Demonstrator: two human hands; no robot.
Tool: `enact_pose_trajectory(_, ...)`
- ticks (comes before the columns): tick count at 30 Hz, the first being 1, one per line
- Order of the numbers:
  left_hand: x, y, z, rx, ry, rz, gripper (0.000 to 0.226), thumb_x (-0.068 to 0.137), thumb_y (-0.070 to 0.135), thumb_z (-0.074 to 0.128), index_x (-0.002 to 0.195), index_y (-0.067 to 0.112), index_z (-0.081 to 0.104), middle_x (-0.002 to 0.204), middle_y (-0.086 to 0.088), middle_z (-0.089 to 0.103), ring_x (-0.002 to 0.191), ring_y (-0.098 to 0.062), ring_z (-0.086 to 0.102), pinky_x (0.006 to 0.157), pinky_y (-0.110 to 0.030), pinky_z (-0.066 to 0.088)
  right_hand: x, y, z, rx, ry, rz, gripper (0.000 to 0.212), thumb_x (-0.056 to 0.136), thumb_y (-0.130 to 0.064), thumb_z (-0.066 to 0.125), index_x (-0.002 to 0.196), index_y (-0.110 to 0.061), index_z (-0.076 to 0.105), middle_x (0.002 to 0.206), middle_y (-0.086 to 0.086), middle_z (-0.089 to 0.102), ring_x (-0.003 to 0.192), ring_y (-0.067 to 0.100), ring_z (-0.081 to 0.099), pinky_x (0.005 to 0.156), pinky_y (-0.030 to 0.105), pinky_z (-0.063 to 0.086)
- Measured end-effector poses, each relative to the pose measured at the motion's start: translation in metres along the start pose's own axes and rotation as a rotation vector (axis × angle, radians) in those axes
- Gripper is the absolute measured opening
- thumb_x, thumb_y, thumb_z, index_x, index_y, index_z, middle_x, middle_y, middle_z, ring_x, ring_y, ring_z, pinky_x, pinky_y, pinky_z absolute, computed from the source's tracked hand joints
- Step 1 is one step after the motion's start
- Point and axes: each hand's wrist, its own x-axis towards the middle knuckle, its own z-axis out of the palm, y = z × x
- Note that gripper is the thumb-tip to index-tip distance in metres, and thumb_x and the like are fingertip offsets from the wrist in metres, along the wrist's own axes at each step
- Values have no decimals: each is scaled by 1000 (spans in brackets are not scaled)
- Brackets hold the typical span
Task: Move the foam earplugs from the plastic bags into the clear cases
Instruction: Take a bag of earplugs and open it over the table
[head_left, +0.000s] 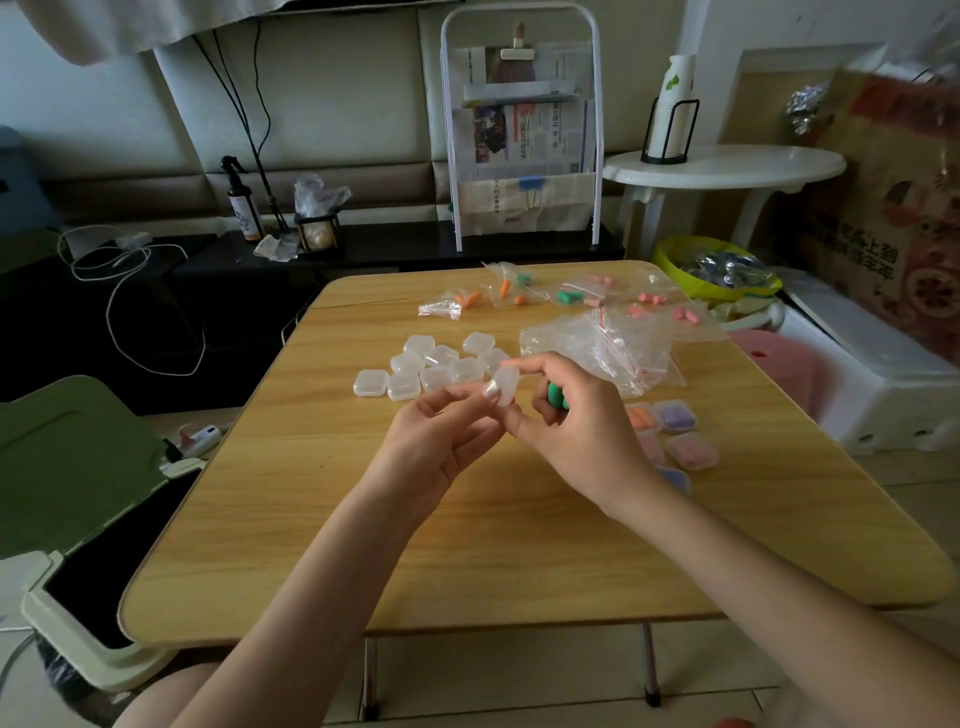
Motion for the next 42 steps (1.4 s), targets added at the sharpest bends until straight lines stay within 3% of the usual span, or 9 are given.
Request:
enact_pose_trajectory(8,1,0,0,-264,-110,-94,27,80,11,64,105,0,64,94,-11,70,80,-14,69,75,-21,57,4,0,-5,185,-104,97,33,85,-16,70,113,-22,55,63,4,41,57,6,39,56,16,36)
enact_pose_trajectory(12,2,2,-3,-373,-209,-198,49,60,20,87,103,1,70,111,-22,66,94,-24,69,73,-25,58,10,1,-12,354,-237,129,40,86,-17,68,122,-33,59,67,4,38,60,4,39,62,14,37)
enact_pose_trajectory(18,5,2,-6,-293,-190,-156,71,49,18,93,115,12,70,110,-17,68,92,-24,70,73,-28,58,10,6,-20,106,-236,75,50,90,-23,64,132,-46,48,67,4,33,59,12,31,58,22,32)
enact_pose_trajectory(22,6,-2,-3,-310,-168,-152,65,75,5,71,135,-4,46,126,-26,57,101,-26,67,83,-30,57,6,6,-17,-68,-102,50,44,82,-35,70,125,-33,59,55,-10,32,50,6,33,52,19,30)
enact_pose_trajectory(26,6,-3,1,-271,-146,-179,39,81,9,60,118,-2,60,118,-25,62,96,-24,69,86,-29,55,5,5,-16,-228,-82,7,37,82,-43,68,115,-28,67,50,-12,33,47,5,41,52,18,29)
enact_pose_trajectory(31,6,-4,1,-238,-75,-211,33,77,12,63,107,-1,63,102,-24,66,85,-24,71,76,-27,58,2,-3,-17,-518,-118,-198,38,89,-41,58,120,-21,66,50,-23,38,44,-7,39,47,10,22)
enact_pose_trajectory(35,4,-6,3,-218,-21,-236,31,74,12,65,101,-2,64,86,-17,70,70,-19,72,59,-22,58,0,1,-11,-693,-163,-314,46,91,-35,37,115,-10,67,54,-7,61,44,11,57,38,19,35)
enact_pose_trajectory(39,5,-3,2,-209,-11,-239,38,72,11,65,107,-3,62,92,-24,69,77,-24,72,70,-26,59,3,8,-14,-693,-143,-295,40,94,-25,34,113,-9,66,51,-5,57,40,14,52,35,24,39)
enact_pose_trajectory(42,0,0,0,-184,-113,-275,41,79,10,64,117,-6,58,108,-30,62,93,-30,70,79,-30,57,10,13,-21,-539,-95,-137,31,101,-22,36,108,-13,65,48,-13,41,39,7,39,39,23,27)
